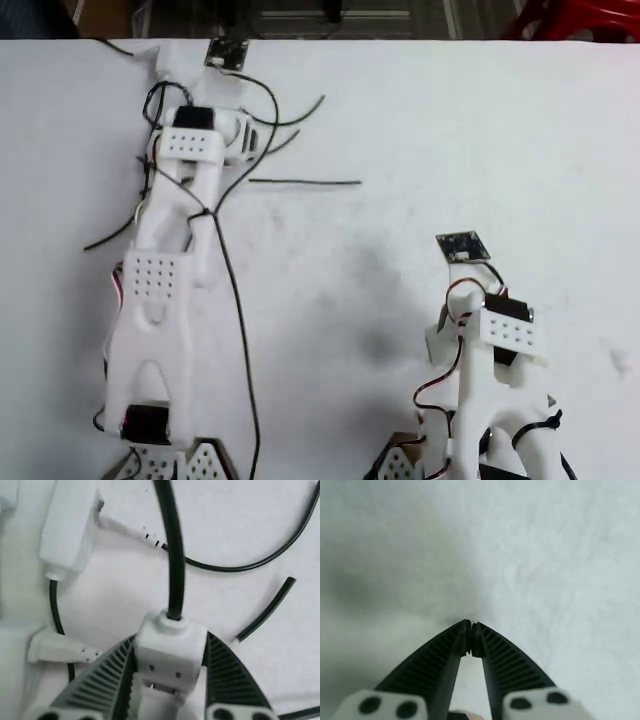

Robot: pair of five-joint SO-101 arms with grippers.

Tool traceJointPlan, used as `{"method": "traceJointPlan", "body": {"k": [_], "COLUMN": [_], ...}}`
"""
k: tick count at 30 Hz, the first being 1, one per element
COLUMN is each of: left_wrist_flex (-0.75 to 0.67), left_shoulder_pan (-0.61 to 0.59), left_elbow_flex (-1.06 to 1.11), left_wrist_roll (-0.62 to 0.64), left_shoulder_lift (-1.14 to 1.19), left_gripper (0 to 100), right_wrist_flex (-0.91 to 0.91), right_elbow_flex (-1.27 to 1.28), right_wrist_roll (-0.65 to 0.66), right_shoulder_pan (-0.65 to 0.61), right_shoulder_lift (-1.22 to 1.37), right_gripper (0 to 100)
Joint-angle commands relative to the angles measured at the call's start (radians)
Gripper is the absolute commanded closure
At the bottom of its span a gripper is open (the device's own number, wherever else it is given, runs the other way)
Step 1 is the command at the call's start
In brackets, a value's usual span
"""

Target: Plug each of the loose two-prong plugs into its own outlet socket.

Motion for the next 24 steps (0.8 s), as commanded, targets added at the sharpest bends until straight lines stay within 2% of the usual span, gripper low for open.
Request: {"method": "traceJointPlan", "body": {"k": [1, 8, 16, 18, 21, 24], "left_wrist_flex": [0.14, 0.399, 0.615, 0.626, 0.626, 0.626], "left_shoulder_pan": [-0.015, -0.048, -0.071, -0.076, -0.09, -0.087], "left_elbow_flex": [-0.189, -0.632, -0.611, -0.585, -0.479, -0.282], "left_wrist_roll": [-0.008, -0.008, -0.051, -0.051, -0.049, -0.049], "left_shoulder_lift": [0.038, 0.031, -0.295, -0.383, -0.538, -0.743], "left_gripper": [73, 70, 70, 70, 70, 70], "right_wrist_flex": [-0.012, -0.031, -0.088, -0.088, -0.088, -0.113], "right_elbow_flex": [-0.003, 0.0, 0.009, 0.009, 0.009, 0.011], "right_wrist_roll": [0.008, 0.008, 0.0, 0.0, 0.0, -0.002], "right_shoulder_pan": [0.005, 0.002, -0.001, -0.001, -0.001, -0.001], "right_shoulder_lift": [-0.019, -0.019, -0.028, -0.028, -0.028, -0.021], "right_gripper": [97.8, 97.8, 97.9, 97.8, 97.8, 97.8]}}
